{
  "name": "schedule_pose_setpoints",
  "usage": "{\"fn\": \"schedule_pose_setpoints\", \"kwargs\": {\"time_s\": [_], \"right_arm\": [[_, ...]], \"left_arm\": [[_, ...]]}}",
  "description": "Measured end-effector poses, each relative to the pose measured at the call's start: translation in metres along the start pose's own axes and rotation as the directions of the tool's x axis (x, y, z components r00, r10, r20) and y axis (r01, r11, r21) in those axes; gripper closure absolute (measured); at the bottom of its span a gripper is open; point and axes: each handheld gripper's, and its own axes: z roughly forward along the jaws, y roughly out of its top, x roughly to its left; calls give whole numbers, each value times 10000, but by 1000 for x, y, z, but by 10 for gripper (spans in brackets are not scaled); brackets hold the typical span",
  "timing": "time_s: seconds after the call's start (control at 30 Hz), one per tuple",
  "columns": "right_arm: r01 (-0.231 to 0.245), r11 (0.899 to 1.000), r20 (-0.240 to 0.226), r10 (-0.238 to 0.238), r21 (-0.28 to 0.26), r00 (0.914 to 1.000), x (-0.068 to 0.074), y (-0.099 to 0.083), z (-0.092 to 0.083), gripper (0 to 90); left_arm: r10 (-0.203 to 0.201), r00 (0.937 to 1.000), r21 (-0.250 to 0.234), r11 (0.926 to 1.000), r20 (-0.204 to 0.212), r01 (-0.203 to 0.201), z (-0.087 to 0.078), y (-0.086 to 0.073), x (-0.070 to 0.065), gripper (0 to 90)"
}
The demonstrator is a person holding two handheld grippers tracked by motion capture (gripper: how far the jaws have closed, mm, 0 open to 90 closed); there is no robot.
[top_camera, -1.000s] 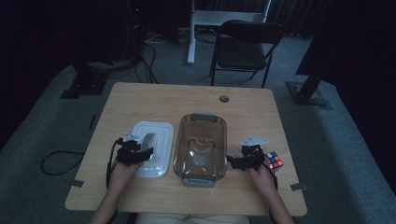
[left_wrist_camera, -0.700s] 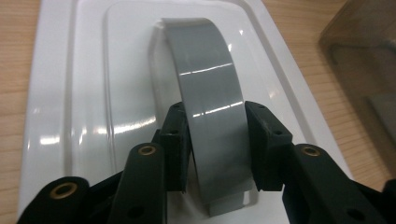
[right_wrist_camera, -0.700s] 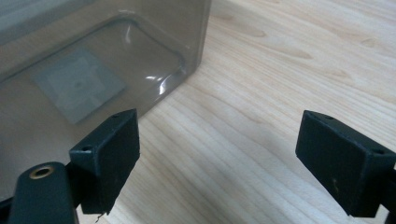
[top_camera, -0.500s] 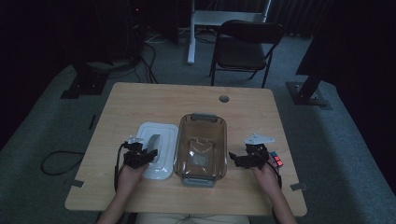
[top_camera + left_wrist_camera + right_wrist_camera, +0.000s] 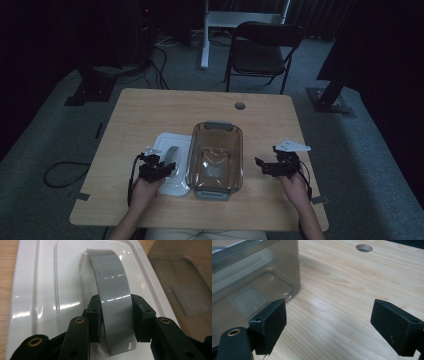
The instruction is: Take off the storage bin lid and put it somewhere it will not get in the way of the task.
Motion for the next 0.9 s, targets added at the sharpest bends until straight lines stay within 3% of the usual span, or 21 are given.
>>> {"fn": "schedule_pose_setpoints", "kwargs": {"time_s": [0.1, 0.27, 0.33, 0.47, 0.57, 0.63, 0.73, 0.77, 0.83, 0.9], "right_arm": [[-90, 9999, 202, 88, 110, 9998, -4, -1, -4, 129], [-386, 9987, 255, 378, 340, 9990, -8, -2, -8, 128], [-457, 9984, 324, 446, 338, 9985, -8, -3, -10, 127], [-692, 9972, 207, 686, 284, 9974, -12, -5, -14, 126], [-887, 9955, 396, 874, 319, 9954, -14, -8, -16, 120], [-708, 9968, 525, 688, 384, 9963, -14, -10, -20, 107], [-956, 9951, 559, 942, 241, 9940, -16, -11, -25, 107], [-956, 9952, 824, 936, 207, 9922, -17, -12, -27, 106], [-988, 9946, 760, 962, 312, 9925, -20, -13, -29, 107], [-997, 9946, 931, 967, 289, 9909, -23, -15, -32, 107]], "left_arm": [[219, 9997, -172, 9996, 55, -218, -2, 0, 2, 613], [551, 9975, -859, 9946, -443, -587, -16, 8, 6, 382], [498, 9976, -990, 9936, -473, -543, -23, 11, 12, 379], [568, 9969, -1085, 9921, -539, -624, -34, 13, 26, 304], [501, 9965, -1048, 9929, -676, -570, -42, 12, 37, 251], [390, 9955, -951, 9943, -860, -472, -45, 11, 43, 152], [273, 9932, -994, 9943, -1135, -387, -54, 6, 58, 151], [204, 9926, -1011, 9943, -1197, -326, -56, 4, 62, 150], [251, 9936, -880, 9955, -1104, -349, -60, 1, 70, 115], [183, 9914, -762, 9967, -1298, -284, -65, -3, 79, 90]]}}
